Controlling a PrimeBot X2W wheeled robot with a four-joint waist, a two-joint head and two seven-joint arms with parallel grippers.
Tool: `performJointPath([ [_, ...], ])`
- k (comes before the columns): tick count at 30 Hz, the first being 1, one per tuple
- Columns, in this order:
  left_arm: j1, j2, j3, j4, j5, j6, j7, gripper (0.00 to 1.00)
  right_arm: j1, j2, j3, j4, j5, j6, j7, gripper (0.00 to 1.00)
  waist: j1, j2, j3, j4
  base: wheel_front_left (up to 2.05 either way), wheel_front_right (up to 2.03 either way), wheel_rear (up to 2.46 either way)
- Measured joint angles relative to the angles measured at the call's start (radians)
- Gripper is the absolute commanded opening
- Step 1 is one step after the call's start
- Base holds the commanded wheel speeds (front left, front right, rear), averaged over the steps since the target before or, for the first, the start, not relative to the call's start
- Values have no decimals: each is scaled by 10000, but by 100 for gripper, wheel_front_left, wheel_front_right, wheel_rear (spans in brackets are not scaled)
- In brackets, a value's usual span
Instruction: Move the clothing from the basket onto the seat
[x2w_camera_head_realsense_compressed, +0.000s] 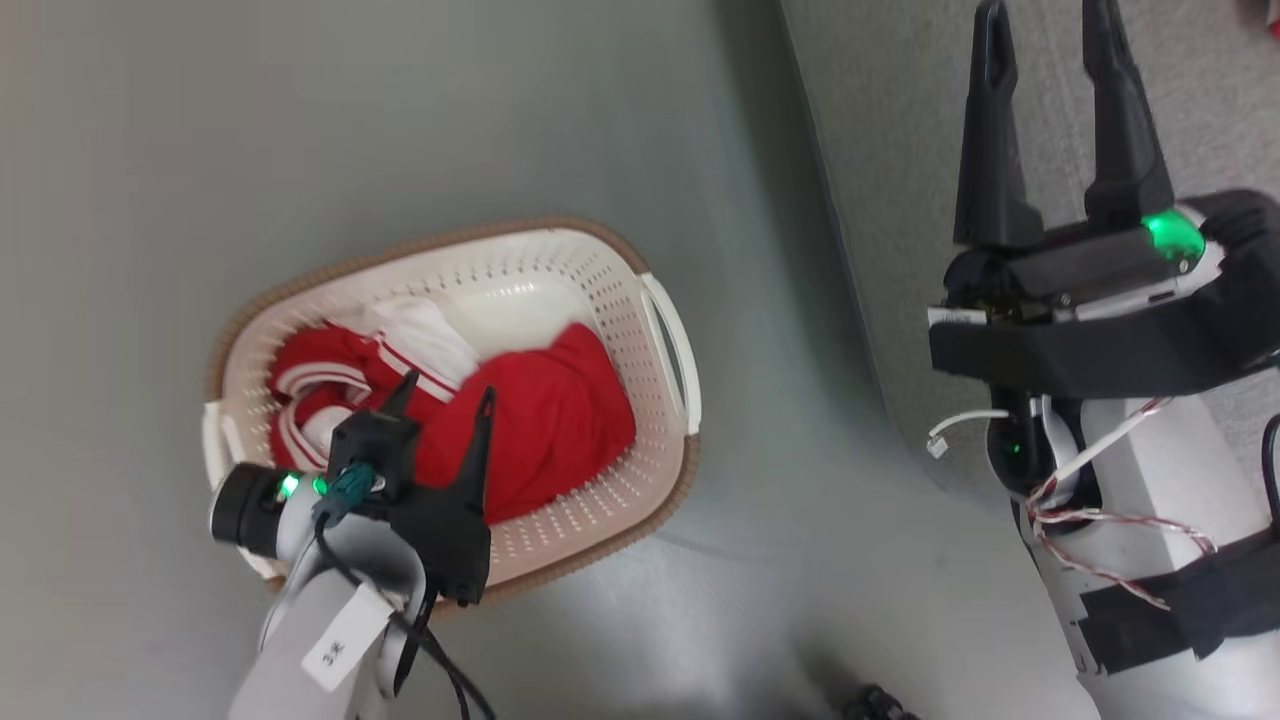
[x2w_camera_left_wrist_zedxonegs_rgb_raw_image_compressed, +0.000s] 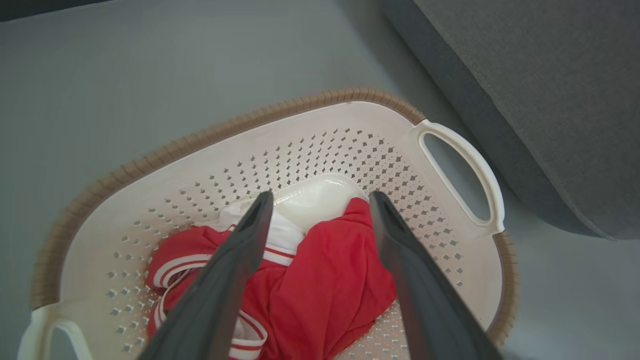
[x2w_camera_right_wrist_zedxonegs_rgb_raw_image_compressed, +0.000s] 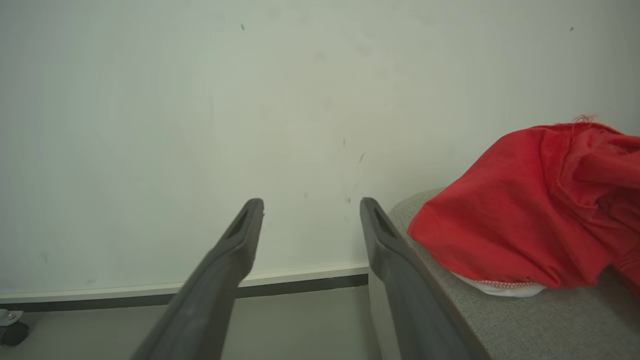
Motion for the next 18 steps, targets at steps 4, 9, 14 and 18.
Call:
performJointPath([
  [4,-455,29,-113,368,291,-54,65,100,-404,105,-40,-50,-23,31,0,100,0,0,602,-195,0,0,0],
  [9,-919,21,-42,878,295,-54,82,100,-763,184,-102,31,-31,86,-2,100,0,0,1290,-420,0,0,0],
  [14,-1267,73,33,1453,295,-128,73,100,-1123,324,-61,161,-33,150,-2,100,0,0,1921,-669,0,0,0],
  [18,-1480,155,77,1829,295,-128,-6,100,-1283,405,-40,194,-33,192,-2,100,-1,-1,2184,-858,0,0,0],
])
